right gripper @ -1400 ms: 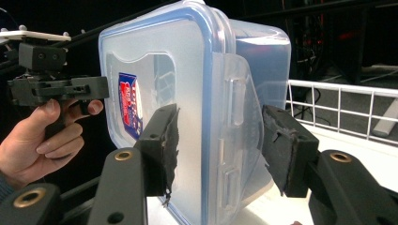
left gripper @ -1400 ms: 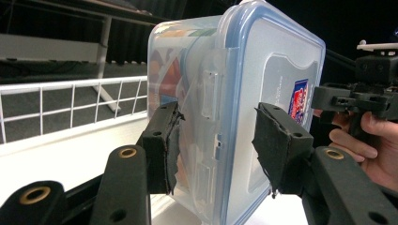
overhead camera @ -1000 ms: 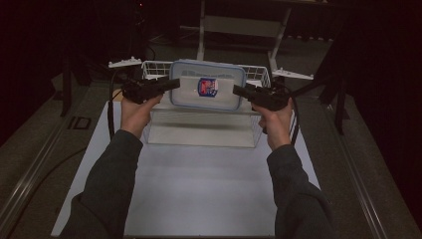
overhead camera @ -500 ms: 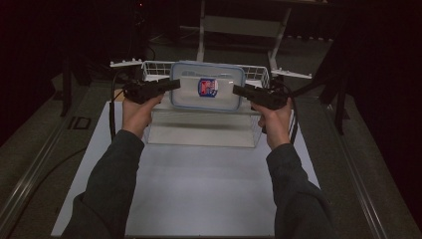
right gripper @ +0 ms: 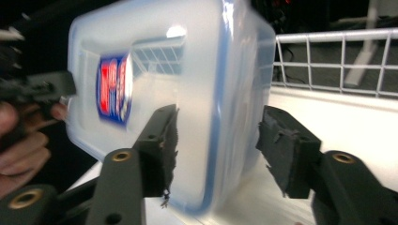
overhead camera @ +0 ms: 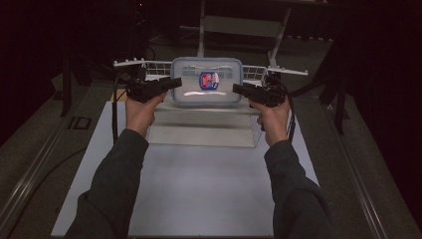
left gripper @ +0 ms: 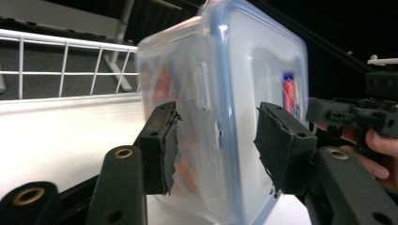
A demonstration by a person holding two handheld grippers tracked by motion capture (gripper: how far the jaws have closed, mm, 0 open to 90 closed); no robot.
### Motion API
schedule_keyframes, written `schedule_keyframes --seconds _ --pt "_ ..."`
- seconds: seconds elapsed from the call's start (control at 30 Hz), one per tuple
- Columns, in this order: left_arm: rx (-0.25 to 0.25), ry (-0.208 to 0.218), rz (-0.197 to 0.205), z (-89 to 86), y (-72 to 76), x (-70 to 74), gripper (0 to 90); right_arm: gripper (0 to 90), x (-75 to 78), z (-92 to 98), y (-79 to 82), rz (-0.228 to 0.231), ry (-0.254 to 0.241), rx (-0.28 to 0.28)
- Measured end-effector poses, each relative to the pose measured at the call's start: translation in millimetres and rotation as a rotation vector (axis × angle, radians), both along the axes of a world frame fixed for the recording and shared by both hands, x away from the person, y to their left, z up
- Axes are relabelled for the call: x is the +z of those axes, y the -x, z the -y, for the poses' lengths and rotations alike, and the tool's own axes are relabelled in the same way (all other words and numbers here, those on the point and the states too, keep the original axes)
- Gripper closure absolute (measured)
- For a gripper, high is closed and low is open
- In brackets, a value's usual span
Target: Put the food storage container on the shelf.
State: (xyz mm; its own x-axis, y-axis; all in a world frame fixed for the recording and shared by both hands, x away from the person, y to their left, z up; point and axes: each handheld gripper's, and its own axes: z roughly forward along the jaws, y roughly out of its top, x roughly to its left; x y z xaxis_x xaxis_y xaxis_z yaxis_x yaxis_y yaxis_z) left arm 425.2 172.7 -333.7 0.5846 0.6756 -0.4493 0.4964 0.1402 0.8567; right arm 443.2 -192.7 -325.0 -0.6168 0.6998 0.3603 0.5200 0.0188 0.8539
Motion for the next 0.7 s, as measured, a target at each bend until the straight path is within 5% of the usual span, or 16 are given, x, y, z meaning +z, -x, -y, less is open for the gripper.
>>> schedule_keyframes --seconds 0.07,0.13,0.37,0.4,0.6,0.7 --pt "0.022 0.005 -0.004 0.8 -1.1 -2.0 43.4 38.6 -4.9 -6.0 -0.8 0.001 0.038 -0.009" --pt "0.040 0.020 -0.006 -0.4 -2.2 -3.3 43.3 39.0 -7.4 -6.2 -1.7 -0.019 -0.012 -0.020" --pt "0.126 -0.063 0.000 7.2 -7.2 -0.1 47.7 33.4 -7.7 -9.6 0.2 -0.044 -0.054 -0.052" --pt "0.141 -0.062 0.003 6.7 -5.4 -0.9 47.4 34.6 -8.9 -11.8 2.8 -0.021 -0.006 -0.042" --pt "0.162 -0.089 0.049 -1.2 4.6 4.3 47.6 33.5 -2.0 -10.5 13.9 0.085 0.085 -0.039" --pt "0.159 -0.121 0.075 -6.5 13.9 11.0 47.7 33.7 2.7 -8.8 21.5 0.126 0.188 -0.022"
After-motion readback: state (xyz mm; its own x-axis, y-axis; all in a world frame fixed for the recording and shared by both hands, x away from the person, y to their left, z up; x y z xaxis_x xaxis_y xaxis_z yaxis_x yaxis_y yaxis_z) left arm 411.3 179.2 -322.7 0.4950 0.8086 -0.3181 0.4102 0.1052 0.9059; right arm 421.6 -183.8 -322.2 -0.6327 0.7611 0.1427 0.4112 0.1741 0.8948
